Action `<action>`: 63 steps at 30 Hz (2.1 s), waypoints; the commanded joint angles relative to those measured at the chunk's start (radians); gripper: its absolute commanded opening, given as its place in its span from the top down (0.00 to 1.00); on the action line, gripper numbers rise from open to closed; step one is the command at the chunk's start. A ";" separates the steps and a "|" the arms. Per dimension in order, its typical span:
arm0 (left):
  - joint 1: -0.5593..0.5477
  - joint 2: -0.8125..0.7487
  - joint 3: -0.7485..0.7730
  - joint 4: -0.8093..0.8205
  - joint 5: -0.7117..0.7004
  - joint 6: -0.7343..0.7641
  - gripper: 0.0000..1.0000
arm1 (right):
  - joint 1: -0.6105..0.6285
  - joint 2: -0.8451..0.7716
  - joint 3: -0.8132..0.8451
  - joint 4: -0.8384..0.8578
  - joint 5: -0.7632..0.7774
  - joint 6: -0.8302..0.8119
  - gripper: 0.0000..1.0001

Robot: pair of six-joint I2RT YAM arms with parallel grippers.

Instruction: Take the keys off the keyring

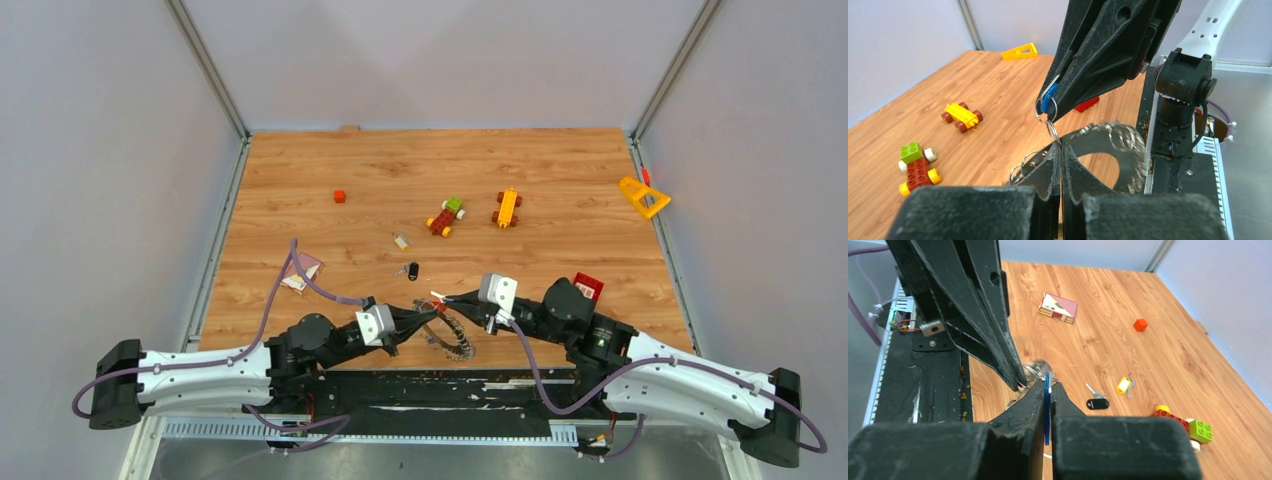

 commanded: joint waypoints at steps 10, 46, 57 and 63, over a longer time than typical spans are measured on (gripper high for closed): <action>-0.008 -0.060 0.181 -0.373 -0.096 0.093 1.00 | 0.002 0.011 0.063 -0.023 0.027 -0.033 1.00; -0.009 0.083 0.299 -0.451 -0.046 0.113 1.00 | 0.003 0.132 0.109 -0.032 -0.044 -0.039 1.00; -0.008 -0.110 0.181 -0.363 -0.056 0.056 0.70 | 0.002 0.025 0.061 -0.025 0.004 -0.077 1.00; -0.008 -0.174 0.118 -0.285 -0.047 0.028 0.62 | 0.002 -0.003 0.052 -0.017 -0.014 -0.105 1.00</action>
